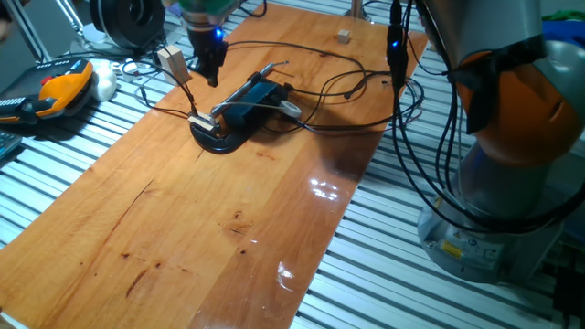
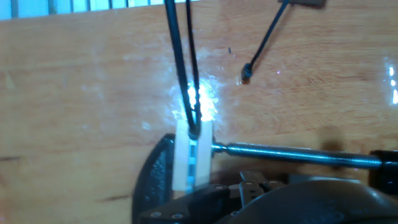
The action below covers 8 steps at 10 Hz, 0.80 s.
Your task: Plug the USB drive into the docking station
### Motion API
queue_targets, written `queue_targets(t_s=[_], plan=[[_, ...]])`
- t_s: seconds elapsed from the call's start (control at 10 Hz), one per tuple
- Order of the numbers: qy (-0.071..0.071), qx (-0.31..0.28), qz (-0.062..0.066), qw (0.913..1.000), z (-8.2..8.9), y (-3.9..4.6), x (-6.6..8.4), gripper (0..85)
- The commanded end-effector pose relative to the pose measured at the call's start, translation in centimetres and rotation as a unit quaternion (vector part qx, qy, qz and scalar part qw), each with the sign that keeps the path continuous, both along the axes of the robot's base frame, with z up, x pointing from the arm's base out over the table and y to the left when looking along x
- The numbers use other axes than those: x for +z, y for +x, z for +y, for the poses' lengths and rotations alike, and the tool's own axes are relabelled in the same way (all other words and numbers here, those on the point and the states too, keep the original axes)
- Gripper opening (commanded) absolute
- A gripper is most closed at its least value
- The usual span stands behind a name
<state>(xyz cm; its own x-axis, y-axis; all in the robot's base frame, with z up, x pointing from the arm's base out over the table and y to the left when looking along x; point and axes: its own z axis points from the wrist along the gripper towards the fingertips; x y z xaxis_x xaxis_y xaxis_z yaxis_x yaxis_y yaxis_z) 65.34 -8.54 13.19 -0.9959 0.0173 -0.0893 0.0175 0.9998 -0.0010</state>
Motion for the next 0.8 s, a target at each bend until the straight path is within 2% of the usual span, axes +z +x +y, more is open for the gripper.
queue_targets(t_s=[0.0, 0.2, 0.7], plan=[[0.001, 0.011, 0.000, 0.9999, -0.4, -0.31, 0.2, 0.0], [0.003, 0.022, 0.001, 0.9998, -1.0, -0.78, 0.4, 0.0], [-0.017, 0.053, -0.006, 0.9984, -1.4, -1.78, 1.0, 0.0]])
